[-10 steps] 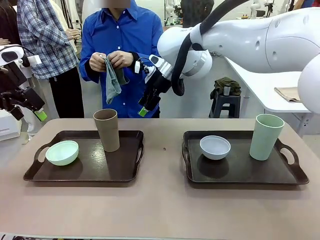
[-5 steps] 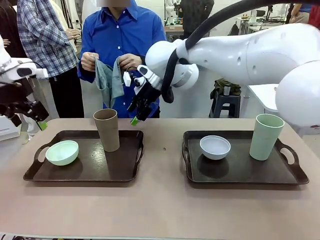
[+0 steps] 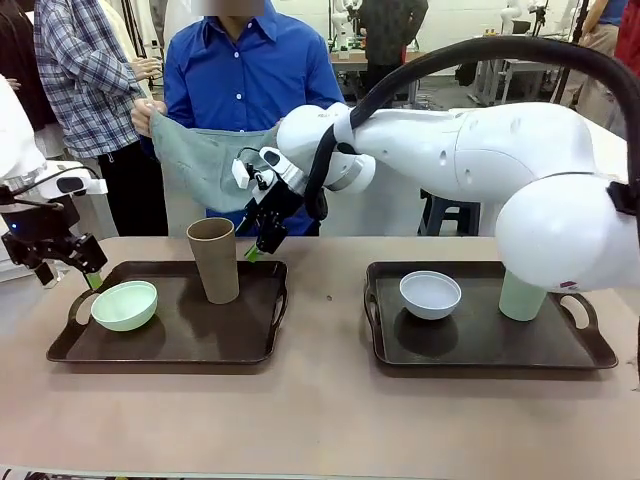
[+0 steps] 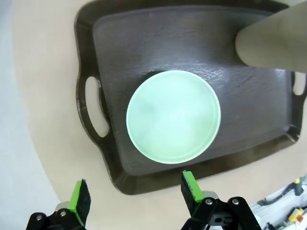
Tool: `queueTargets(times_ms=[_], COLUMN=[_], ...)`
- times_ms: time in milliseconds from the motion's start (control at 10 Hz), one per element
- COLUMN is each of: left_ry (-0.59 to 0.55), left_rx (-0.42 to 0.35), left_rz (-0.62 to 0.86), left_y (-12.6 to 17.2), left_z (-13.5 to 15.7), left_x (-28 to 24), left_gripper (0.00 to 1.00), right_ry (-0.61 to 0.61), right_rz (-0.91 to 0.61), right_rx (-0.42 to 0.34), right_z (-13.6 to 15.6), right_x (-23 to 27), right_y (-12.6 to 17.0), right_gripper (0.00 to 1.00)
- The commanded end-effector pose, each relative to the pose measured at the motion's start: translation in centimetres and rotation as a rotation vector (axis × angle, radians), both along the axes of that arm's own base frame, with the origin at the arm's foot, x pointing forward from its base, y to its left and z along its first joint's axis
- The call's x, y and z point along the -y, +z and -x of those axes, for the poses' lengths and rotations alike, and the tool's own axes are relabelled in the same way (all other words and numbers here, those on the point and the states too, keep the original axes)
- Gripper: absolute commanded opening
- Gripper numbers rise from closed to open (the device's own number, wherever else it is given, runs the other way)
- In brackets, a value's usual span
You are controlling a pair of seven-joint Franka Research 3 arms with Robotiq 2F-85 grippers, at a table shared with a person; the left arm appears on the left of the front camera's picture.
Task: Set up a tray with a mat and arrange the tableware.
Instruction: Pick up the Picnic Bowl and Reusable plastic cup from the Handle tray in front of the human's position and hold them in the air.
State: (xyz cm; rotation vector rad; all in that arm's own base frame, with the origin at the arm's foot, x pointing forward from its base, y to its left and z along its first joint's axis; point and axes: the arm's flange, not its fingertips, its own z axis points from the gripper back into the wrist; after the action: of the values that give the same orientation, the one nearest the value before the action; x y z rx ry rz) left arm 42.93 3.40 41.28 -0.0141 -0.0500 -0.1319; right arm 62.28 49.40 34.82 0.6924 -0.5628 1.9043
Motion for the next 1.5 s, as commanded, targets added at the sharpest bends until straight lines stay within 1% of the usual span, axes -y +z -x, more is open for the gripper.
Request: queueTargets(times_ms=[0, 200, 400, 600, 1000, 1300, 1400], left_ry=[0.008, 0.015, 0.011, 0.008, -0.016, -0.033, -0.041], left_rx=[-0.005, -0.014, -0.018, -0.031, -0.02, -0.013, -0.014], left_rz=[0.056, 0.064, 0.072, 0.071, 0.064, 0.081, 0.084], left_y=[-0.6, -1.0, -1.4, -2.5, -3.1, -3.4, -3.6], left_z=[-1.1, -1.2, -1.5, -2.0, -1.8, -1.8, -1.9], left_x=[-1.1, -1.3, -1.1, -0.6, 0.2, 0.6, 0.8], left_gripper=[1.0, 1.0, 1.0, 1.0, 1.0, 1.0, 1.0], right_ry=[-0.018, -0.042, -0.054, -0.016, -0.015, -0.06, -0.059], right_rz=[0.032, 0.053, 0.037, 0.007, -0.001, 0.006, 0.013], right_rx=[-0.098, -0.185, -0.27, -0.331, -0.302, -0.246, -0.24], right_z=[-1.6, -0.6, 0.4, 1.0, 0.4, 0.0, -0.1], right_x=[-1.6, -1.5, -1.6, -1.9, -3.5, -4.8, -5.4], right_y=[1.2, 1.3, 1.3, 0.5, -0.8, -1.3, -1.5], right_gripper=[1.0, 1.0, 1.0, 1.0, 1.0, 1.0, 1.0])
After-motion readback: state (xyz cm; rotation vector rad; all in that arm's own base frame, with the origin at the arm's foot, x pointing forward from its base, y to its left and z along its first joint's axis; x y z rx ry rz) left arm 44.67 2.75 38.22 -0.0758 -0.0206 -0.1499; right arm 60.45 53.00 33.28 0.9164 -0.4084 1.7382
